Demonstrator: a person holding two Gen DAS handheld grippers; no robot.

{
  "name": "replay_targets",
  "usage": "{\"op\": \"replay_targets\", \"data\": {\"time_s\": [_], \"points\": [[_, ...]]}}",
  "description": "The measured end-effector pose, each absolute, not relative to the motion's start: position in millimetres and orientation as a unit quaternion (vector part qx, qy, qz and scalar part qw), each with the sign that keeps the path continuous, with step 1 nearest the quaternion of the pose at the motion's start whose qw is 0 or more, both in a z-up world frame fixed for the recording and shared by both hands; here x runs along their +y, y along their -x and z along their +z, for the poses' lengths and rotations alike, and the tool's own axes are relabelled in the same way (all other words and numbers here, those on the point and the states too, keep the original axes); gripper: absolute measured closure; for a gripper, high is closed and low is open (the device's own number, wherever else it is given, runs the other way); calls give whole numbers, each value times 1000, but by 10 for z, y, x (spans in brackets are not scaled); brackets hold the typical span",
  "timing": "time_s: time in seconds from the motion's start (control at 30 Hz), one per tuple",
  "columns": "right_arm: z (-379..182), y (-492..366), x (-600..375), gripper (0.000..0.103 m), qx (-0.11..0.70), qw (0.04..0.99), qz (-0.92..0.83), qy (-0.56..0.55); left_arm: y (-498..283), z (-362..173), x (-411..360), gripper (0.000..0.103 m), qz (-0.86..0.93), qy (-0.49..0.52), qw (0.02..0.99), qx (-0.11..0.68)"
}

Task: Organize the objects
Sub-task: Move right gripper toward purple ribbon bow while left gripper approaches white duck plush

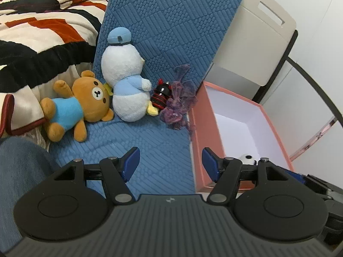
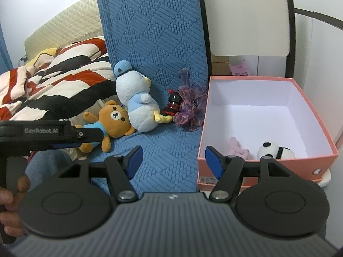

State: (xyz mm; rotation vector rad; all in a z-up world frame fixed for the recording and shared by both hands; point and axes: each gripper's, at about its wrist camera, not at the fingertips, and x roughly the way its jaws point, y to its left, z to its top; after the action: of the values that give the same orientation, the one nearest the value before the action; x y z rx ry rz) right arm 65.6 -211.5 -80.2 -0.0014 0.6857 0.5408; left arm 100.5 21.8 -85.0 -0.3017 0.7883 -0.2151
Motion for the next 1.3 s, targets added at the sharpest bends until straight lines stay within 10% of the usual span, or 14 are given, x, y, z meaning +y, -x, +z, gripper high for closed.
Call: {"op": "replay_targets", "data": {"time_s": [0.47, 0.6, 1.3], "points": [[-1079, -1039, -1782, 35, 351, 902, 249, 32, -1664, -1134, 406, 28, -110, 147, 907, 378], [-1175, -1201, -1622, 17, 348, 900, 259, 40, -1943, -1267, 453, 19, -106, 144, 911, 372], [-1658, -1867, -716, 28, 311, 907, 262, 107, -2964, -1821, 777, 11, -103, 173, 904, 376]]}}
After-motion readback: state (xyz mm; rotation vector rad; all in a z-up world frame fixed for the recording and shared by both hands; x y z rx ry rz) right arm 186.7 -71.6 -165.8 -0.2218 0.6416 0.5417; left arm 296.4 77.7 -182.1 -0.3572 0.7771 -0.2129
